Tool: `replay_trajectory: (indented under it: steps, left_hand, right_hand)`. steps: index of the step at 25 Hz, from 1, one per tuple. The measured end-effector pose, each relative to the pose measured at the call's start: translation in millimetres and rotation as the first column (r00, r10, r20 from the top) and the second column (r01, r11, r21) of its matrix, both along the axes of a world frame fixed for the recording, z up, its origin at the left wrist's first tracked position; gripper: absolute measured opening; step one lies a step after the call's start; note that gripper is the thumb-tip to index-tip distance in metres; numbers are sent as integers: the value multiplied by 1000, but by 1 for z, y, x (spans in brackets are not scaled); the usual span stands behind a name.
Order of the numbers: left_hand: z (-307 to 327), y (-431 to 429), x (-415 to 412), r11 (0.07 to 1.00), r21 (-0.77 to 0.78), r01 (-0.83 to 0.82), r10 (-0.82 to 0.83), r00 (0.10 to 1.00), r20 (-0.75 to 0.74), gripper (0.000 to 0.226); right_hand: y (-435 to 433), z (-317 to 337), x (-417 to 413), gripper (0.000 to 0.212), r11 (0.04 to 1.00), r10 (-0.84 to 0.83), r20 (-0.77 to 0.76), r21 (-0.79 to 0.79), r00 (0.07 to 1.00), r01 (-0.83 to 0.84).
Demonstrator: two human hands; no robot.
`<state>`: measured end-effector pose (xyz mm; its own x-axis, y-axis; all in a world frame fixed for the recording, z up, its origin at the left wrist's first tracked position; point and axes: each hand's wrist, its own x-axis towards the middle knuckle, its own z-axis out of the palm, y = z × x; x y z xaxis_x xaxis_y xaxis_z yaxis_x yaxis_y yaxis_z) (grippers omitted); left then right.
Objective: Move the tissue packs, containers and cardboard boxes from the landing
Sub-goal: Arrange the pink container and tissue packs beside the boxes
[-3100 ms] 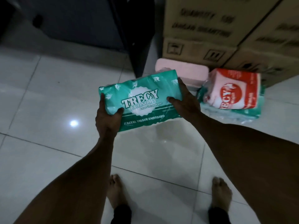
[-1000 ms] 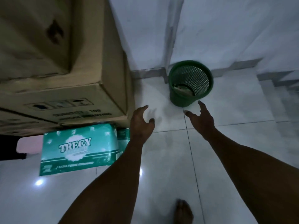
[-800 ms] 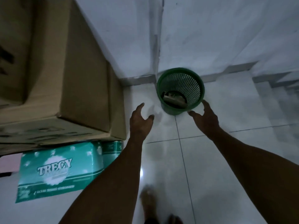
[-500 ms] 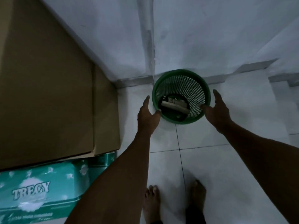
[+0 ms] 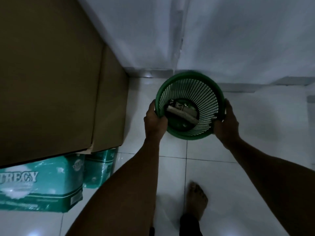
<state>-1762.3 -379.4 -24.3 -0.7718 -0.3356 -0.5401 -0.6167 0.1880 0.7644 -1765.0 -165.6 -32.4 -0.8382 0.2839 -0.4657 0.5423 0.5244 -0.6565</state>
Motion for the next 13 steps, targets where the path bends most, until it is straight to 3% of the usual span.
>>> replay_trajectory:
  steps: [3, 6, 9, 13]
  left_hand:
    - [6, -44, 5, 995, -76, -72, 73, 997, 13, 51]
    - [12, -81, -1, 985, -67, -159, 157, 987, -31, 49]
    - [10, -105, -28, 960, 15, -280, 280, 958, -61, 53]
    - [12, -116, -52, 957, 61, -284, 289, 954, -81, 56]
  right_hand:
    - [-42, 6, -3, 80, 984, 16, 87, -177, 996, 0]
    - [-81, 3, -25, 79, 966, 65, 56, -252, 996, -49]
    - [-113, -6, -54, 75, 962, 97, -30, -254, 995, -101]
    - [-131, -20, -75, 64, 963, 135, -77, -225, 988, -149]
